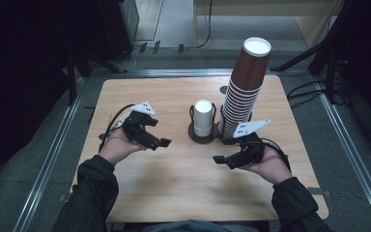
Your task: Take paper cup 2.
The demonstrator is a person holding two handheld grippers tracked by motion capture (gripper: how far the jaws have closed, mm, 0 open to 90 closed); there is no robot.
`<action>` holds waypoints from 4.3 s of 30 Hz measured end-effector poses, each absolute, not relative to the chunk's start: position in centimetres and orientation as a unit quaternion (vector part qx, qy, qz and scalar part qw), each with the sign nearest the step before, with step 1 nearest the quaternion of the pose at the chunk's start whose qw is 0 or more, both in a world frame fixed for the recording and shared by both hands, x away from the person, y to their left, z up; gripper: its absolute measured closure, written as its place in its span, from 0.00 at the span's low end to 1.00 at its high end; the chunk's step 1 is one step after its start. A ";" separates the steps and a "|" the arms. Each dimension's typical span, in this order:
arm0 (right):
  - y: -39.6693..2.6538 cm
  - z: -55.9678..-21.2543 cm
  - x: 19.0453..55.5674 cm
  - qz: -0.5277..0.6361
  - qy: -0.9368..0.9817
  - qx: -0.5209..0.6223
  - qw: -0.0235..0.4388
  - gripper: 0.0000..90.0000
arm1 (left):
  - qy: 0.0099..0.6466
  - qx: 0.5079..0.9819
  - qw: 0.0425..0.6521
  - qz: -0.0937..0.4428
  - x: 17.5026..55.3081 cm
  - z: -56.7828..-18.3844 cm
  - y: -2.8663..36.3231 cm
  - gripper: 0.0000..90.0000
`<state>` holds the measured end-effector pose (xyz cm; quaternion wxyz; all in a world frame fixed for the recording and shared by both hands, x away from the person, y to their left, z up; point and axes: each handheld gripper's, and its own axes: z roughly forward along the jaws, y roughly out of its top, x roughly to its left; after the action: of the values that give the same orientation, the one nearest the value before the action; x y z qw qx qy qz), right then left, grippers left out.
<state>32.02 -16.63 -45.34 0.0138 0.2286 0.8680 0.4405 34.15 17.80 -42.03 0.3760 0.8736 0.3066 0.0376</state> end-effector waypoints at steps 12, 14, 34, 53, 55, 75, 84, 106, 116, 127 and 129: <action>-18.9 -44.5 31.8 0.434 0.870 0.233 0.022 0.29 | 0.276 0.882 0.380 0.019 33.1 -43.6 15.6 0.04; -19.3 -44.4 31.9 0.434 0.869 0.235 0.026 0.29 | 0.273 0.882 0.384 0.015 33.1 -43.7 15.6 0.06; -23.1 -38.2 32.8 0.426 0.870 0.237 0.074 0.31 | 0.272 0.890 0.366 0.005 32.8 -44.1 14.9 0.10; -26.9 -29.8 35.8 0.435 0.856 0.256 0.115 0.26 | 0.248 0.896 0.368 -0.009 32.3 -43.6 14.4 0.10; -26.9 -28.8 36.3 0.434 0.856 0.253 0.123 0.26 | 0.245 0.897 0.367 -0.008 32.3 -43.6 14.3 0.10; -25.8 -23.4 40.7 0.457 0.841 0.257 0.131 0.15 | 0.238 0.901 0.362 -0.013 32.2 -43.5 14.3 0.10; -23.9 -23.6 41.7 0.468 0.836 0.253 0.138 0.15 | 0.233 0.902 0.362 -0.015 32.1 -43.5 14.2 0.10; -22.1 -23.2 42.3 0.501 0.818 0.247 0.139 0.23 | 0.228 0.905 0.358 -0.019 32.1 -43.6 14.3 0.10; -21.9 -19.7 41.1 0.504 0.814 0.236 0.165 0.23 | 0.227 0.906 0.356 -0.020 32.1 -43.6 14.2 0.10; -21.9 -15.3 38.8 0.536 0.795 0.201 0.198 0.23 | 0.230 0.903 0.362 -0.021 32.1 -43.6 14.4 0.10; -21.9 -14.6 38.2 0.542 0.794 0.193 0.199 0.23 | 0.232 0.902 0.363 -0.021 32.1 -43.6 14.4 0.10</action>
<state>38.21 -21.90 -14.56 0.1989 0.1927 0.7936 0.5418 32.15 14.44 -43.58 0.3631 0.9022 0.2318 -0.0208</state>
